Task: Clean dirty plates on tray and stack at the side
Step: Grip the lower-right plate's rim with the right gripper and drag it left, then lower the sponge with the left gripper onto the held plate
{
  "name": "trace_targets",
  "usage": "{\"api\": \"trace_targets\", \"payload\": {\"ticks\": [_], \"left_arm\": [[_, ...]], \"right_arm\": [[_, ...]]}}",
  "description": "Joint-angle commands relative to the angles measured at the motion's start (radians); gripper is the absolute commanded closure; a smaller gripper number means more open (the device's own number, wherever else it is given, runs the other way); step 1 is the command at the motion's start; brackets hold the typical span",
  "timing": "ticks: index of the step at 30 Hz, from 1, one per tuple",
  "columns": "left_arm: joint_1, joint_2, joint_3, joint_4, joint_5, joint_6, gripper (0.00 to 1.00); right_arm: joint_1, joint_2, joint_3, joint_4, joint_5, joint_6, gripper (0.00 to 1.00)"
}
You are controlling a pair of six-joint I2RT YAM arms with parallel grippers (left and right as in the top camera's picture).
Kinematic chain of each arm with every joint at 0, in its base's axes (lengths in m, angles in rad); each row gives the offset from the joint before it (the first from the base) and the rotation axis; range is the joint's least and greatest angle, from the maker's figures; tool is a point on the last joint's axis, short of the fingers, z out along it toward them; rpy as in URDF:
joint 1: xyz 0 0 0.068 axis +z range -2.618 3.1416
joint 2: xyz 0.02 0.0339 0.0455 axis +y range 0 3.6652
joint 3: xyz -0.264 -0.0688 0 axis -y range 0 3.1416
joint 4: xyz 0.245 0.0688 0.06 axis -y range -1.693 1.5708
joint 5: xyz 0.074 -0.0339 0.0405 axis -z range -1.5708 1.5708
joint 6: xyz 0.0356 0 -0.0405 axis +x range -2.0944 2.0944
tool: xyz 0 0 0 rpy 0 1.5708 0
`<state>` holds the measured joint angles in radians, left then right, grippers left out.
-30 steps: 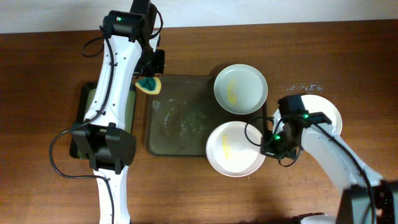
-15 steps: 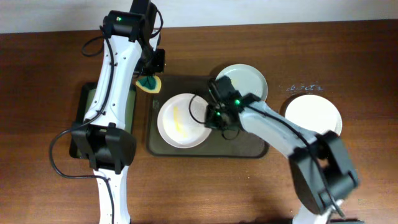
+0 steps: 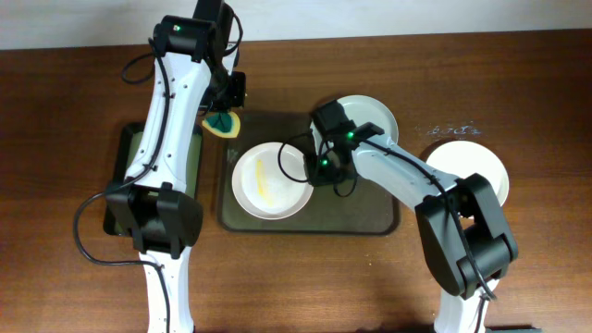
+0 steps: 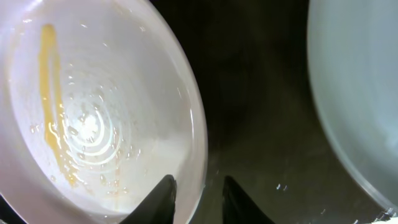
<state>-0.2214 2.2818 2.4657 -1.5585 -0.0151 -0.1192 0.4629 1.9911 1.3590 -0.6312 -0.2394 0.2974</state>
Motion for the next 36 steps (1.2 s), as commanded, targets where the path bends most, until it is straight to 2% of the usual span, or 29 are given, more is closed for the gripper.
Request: {"api": "trace_targets", "payload": {"ticks": [1,7,10,16,21,36], "left_arm": [[0.002,-0.006,0.016,0.006,-0.006,0.016,1.0],[0.002,-0.006,0.016,0.006,-0.006,0.016,1.0],[0.002,-0.006,0.016,0.005,-0.006,0.016,1.0],[0.001,-0.006,-0.016,-0.006,0.046,0.016,1.0],[0.001,-0.006,-0.077,-0.022,0.047,0.0,1.0],[-0.001,-0.006,-0.077,-0.029,0.053,0.002,1.0]], "right_arm": [[-0.004,0.019,0.018,0.037,-0.032,-0.084,0.8],[-0.005,0.051,0.018,0.052,-0.042,-0.043,0.86],[-0.005,0.073,0.018,0.059,-0.042,0.037,0.95],[-0.006,0.092,0.014,0.034,0.008,0.214,0.96],[-0.004,0.099,0.014,0.029,0.008,0.216,0.96],[-0.004,0.128,0.014,0.04,-0.011,0.214,0.95]]}}
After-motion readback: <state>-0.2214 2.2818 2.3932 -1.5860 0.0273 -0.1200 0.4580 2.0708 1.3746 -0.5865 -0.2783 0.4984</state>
